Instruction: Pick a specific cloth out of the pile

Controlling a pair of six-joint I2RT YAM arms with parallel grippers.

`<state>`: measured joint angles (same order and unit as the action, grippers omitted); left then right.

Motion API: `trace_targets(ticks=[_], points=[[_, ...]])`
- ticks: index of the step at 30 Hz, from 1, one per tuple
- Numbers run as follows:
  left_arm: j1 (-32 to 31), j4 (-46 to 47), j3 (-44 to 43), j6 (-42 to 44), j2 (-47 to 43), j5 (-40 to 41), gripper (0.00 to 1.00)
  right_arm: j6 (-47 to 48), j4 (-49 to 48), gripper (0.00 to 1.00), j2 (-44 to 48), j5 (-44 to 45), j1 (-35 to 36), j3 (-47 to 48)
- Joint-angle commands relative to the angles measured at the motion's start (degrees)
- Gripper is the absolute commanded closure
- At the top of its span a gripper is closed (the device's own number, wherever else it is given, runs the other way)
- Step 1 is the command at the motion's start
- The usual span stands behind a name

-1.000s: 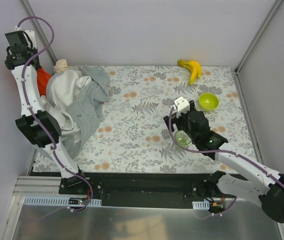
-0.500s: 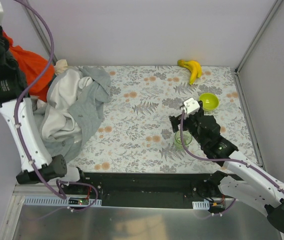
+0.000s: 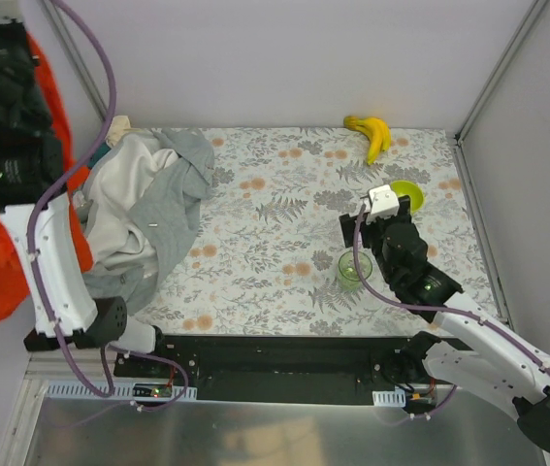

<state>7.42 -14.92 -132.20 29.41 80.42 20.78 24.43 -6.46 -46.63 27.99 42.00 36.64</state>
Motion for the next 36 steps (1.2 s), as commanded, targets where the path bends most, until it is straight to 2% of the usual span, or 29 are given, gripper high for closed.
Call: trace_targets(ticks=[1, 3, 6, 10, 13, 17, 22, 27, 31, 36], points=[[-7.2, -16.3, -14.3, -19.6, 7.3, -8.8, 1.0, -1.0, 0.4, 0.01, 0.6, 10.7, 0.0, 4.2], [-14.3, -19.2, -16.2, -21.8, 8.4, -9.2, 1.0, -1.4, 0.5, 0.01, 0.1, 15.1, -0.7, 4.8], [-27.4, -22.8, -13.9, -20.0, 9.6, -6.5, 1.0, -5.9, 3.4, 0.01, -0.7, 18.1, -4.4, 6.2], [-47.7, -26.4, -14.2, -12.8, 14.7, -0.7, 1.0, -18.2, 11.8, 0.01, -2.5, 12.9, -17.1, 9.1], [-58.1, -26.6, -18.4, -6.8, 20.5, 2.2, 1.0, -22.9, 15.2, 0.01, -2.4, 10.2, -23.5, 9.7], [-61.1, -25.7, -20.4, -5.8, 27.7, 0.8, 1.0, -24.3, 15.3, 0.01, 0.8, 8.8, -28.4, 8.7], [-61.4, -25.1, -16.4, -12.1, 35.6, -6.1, 1.0, -24.3, 17.3, 0.01, 5.6, 9.2, -30.9, 9.1], [-64.5, -25.1, -14.8, -17.3, 43.2, -11.8, 1.0, -23.2, 18.4, 0.01, 9.5, 10.2, -31.5, 9.1], [-68.5, -25.0, -17.3, -17.3, 50.0, -15.3, 1.0, -23.0, 19.4, 0.01, 11.3, 10.9, -31.7, 9.5], [-75.0, -23.1, -19.3, -13.3, 55.4, -17.5, 1.0, -22.5, 19.3, 0.01, 13.3, 12.4, -31.9, 9.6]])
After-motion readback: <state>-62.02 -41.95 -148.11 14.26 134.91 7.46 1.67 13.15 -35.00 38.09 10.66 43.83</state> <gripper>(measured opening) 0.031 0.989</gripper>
